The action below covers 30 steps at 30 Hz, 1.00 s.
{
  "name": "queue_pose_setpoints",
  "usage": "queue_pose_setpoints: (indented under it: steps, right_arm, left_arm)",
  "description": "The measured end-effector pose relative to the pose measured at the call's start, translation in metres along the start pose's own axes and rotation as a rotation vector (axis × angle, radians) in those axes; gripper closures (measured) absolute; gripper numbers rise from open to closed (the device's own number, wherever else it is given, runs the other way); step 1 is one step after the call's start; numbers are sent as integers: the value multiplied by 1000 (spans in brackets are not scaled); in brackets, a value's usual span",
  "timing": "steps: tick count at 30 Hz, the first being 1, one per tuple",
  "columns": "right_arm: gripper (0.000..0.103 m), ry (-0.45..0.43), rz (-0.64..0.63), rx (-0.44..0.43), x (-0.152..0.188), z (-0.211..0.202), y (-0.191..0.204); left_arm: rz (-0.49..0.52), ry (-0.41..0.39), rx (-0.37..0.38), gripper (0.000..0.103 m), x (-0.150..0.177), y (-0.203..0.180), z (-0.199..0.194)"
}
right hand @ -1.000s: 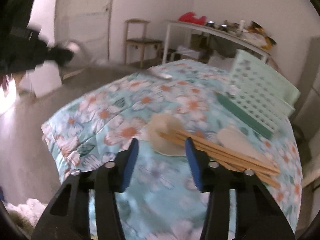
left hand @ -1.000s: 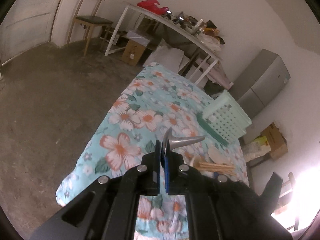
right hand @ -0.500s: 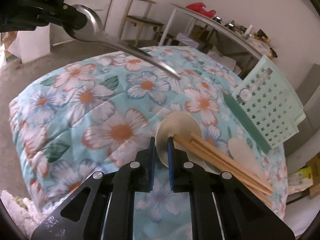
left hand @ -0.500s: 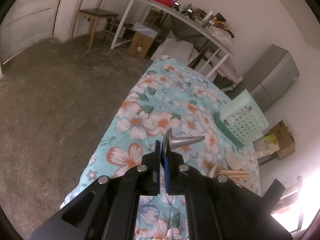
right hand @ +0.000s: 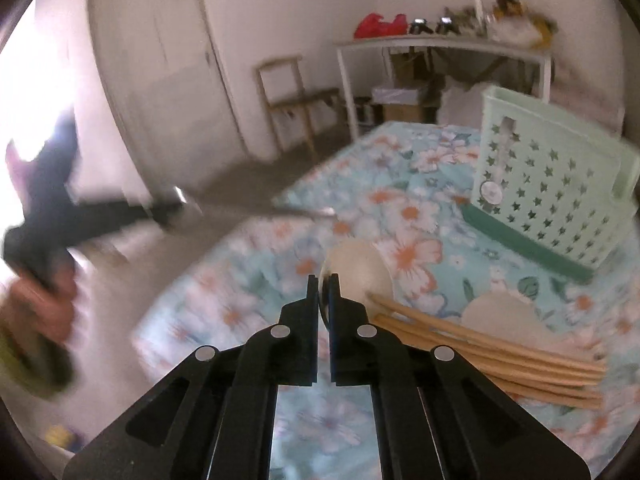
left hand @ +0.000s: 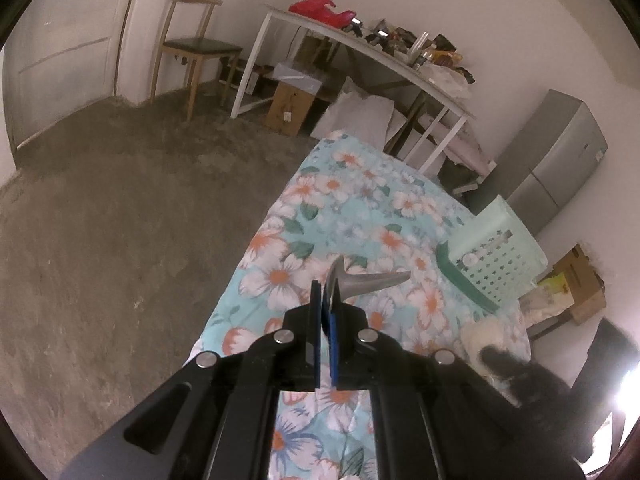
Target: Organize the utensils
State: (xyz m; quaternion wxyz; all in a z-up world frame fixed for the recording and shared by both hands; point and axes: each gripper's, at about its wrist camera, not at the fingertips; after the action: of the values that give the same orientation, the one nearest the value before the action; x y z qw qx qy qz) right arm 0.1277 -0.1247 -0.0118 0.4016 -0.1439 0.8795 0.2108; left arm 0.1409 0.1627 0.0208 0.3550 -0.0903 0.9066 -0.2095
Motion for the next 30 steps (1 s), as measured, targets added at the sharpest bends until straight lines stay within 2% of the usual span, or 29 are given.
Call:
queue_pose_setpoints:
  steps: [3, 6, 8, 12, 15, 20, 25, 28, 30]
  right_arm:
    - [101, -77, 214, -216, -13, -25, -43]
    - [101, -148, 369, -400, -17, -44, -76]
    - [101, -189, 443, -493, -19, -52, -90]
    - [101, -249, 532, -614, -21, -67, -106]
    - [101, -281, 544, -647, -22, -80, -110]
    - [101, -313, 523, -626, -18, -98, -111]
    - [101, -338, 526, -598, -13, -105, -116]
    - [101, -348, 529, -576, -8, -106, -121]
    - [101, -355, 530, -563, -7, -108, -123]
  left_arm:
    - [20, -24, 11, 101, -3, -9, -4]
    - [44, -47, 20, 101, -6, -21, -8]
    - [55, -56, 28, 101, -7, -28, -10]
    - [85, -71, 48, 101, -9, -46, -11]
    - [118, -88, 70, 101, -14, -62, -14]
    - [203, -153, 128, 101, -34, -100, -18]
    - [385, -278, 126, 101, -55, -161, -17]
    - [480, -310, 131, 101, -61, -194, -10]
    - [565, -327, 102, 101, -62, -216, -3]
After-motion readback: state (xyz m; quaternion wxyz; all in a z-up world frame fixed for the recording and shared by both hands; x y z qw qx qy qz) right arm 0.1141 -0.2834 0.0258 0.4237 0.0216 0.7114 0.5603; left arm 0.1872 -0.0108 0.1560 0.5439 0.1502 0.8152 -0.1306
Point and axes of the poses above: each gripper's, at about its wrist camera, not at the fingertips, and z roughly the way its jaws point, y to its left, x to its underside, and after that the axes turned 3 degrees about -z, right-handed
